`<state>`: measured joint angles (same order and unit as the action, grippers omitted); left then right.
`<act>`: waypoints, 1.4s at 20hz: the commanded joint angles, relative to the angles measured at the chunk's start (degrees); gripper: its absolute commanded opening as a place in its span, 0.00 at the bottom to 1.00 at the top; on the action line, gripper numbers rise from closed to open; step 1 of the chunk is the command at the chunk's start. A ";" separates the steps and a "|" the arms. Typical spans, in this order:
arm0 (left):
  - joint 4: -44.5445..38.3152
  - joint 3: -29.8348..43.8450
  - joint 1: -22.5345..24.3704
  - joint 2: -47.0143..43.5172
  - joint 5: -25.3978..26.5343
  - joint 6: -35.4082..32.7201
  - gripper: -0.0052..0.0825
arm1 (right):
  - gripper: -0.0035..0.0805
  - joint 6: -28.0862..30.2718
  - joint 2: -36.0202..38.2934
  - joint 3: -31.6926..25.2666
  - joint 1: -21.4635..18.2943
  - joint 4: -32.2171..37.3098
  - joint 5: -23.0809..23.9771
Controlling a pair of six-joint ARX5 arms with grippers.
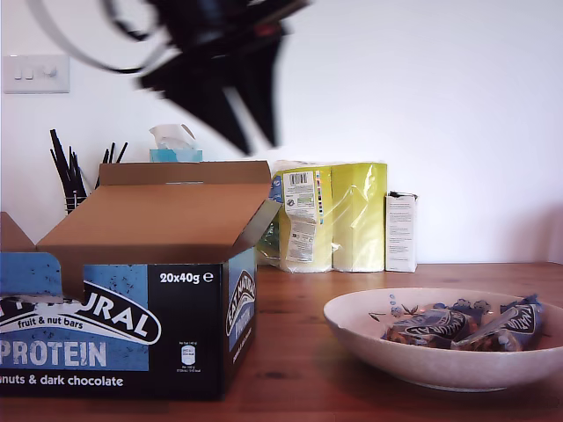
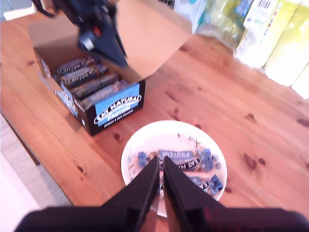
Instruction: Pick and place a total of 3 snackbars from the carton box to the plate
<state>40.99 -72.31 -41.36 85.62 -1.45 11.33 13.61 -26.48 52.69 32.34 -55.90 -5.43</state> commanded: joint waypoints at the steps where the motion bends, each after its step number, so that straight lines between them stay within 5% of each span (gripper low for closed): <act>1: -1.38 6.36 2.86 -2.21 1.22 1.33 0.33 | 0.03 0.33 0.17 -1.25 -0.15 1.51 -0.04; 6: -2.47 15.72 9.88 -1.84 3.52 5.64 0.34 | 0.03 0.39 0.13 -1.29 -0.15 2.99 -0.17; 8: -2.99 15.76 11.10 0.57 3.54 5.64 0.43 | 0.03 0.42 0.13 -1.29 -0.15 2.99 -0.17; 11: -5.14 15.76 11.43 3.96 3.48 5.62 0.50 | 0.03 0.42 0.13 -1.29 -0.15 2.97 -0.17; 28: -10.71 15.76 11.63 13.51 0.85 5.60 0.47 | 0.03 0.42 0.13 -1.29 -0.15 2.95 -0.13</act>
<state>31.03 -56.75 -29.87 99.31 -0.45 16.58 13.65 -26.46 51.99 32.34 -53.39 -5.45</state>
